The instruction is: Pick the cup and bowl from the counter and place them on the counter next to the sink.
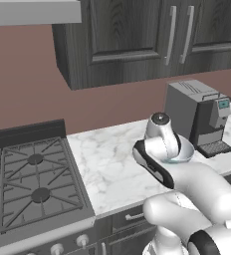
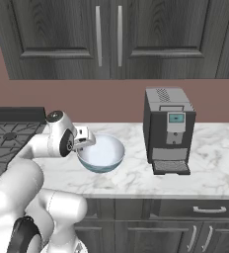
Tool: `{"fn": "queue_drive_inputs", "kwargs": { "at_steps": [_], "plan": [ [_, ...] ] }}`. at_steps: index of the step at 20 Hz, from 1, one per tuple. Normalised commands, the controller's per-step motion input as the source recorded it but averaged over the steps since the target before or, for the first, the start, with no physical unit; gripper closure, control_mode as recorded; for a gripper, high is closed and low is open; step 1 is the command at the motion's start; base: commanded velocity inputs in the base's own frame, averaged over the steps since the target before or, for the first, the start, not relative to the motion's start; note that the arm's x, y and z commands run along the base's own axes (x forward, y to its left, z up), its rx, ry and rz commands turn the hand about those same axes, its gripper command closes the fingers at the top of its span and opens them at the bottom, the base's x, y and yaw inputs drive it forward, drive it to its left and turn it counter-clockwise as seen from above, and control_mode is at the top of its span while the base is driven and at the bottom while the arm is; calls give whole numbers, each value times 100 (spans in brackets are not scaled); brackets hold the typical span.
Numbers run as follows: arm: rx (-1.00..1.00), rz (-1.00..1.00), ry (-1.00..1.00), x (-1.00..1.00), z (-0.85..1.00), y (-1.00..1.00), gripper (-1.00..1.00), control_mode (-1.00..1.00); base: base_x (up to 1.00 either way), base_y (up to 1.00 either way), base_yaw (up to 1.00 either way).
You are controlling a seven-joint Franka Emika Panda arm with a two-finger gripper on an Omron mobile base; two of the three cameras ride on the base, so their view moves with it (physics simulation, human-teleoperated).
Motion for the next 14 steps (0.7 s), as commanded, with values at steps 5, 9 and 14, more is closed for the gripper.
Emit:
{"fn": "queue_drive_inputs", "kwargs": {
  "at_steps": [5,9,14],
  "plan": [
    [-5,17,6,-46,52,22,100,-100,0,0,0],
    [-4,21,6,-71,56,20,100,-100,0,0,0],
    [-1,20,0,-87,45,23,100,-100,0,0,0]
  ]
}}
